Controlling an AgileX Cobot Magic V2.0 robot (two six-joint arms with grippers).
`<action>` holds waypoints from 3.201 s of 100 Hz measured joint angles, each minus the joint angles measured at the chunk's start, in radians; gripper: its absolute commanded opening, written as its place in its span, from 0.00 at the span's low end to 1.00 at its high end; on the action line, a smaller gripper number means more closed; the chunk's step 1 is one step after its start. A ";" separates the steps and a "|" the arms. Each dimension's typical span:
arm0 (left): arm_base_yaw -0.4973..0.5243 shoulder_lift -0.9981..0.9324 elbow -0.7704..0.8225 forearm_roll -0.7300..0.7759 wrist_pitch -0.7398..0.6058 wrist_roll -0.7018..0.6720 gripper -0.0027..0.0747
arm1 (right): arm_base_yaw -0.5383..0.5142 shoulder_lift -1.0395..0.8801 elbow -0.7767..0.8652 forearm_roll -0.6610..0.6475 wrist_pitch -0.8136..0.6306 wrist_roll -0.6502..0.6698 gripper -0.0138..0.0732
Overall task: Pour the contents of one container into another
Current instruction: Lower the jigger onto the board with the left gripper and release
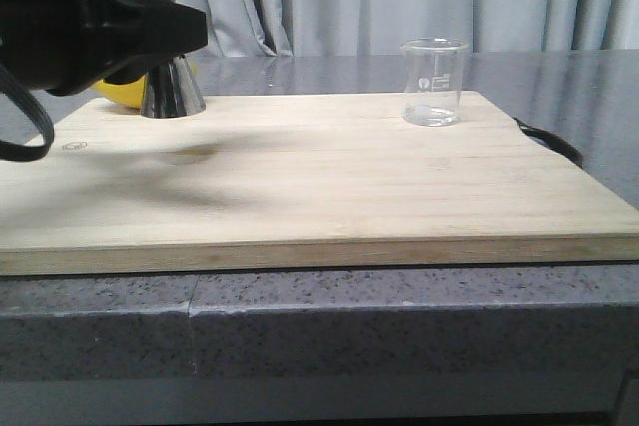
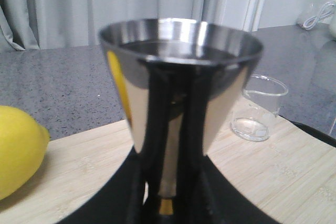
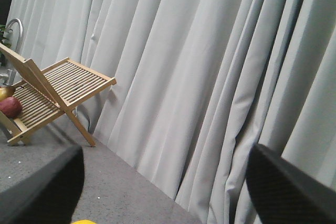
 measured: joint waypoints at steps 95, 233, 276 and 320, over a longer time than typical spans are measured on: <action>0.000 0.130 0.056 0.000 -0.190 -0.005 0.01 | 0.000 0.000 0.000 -0.002 0.005 0.023 0.81; 0.000 0.130 0.056 0.021 -0.174 -0.005 0.49 | 0.000 0.000 0.000 -0.002 0.007 0.025 0.81; 0.000 0.130 0.056 0.027 -0.178 -0.007 0.61 | 0.000 0.000 0.000 -0.002 0.007 0.025 0.81; 0.000 0.130 0.058 0.014 -0.179 -0.007 0.78 | 0.000 0.000 0.000 -0.002 0.007 0.027 0.81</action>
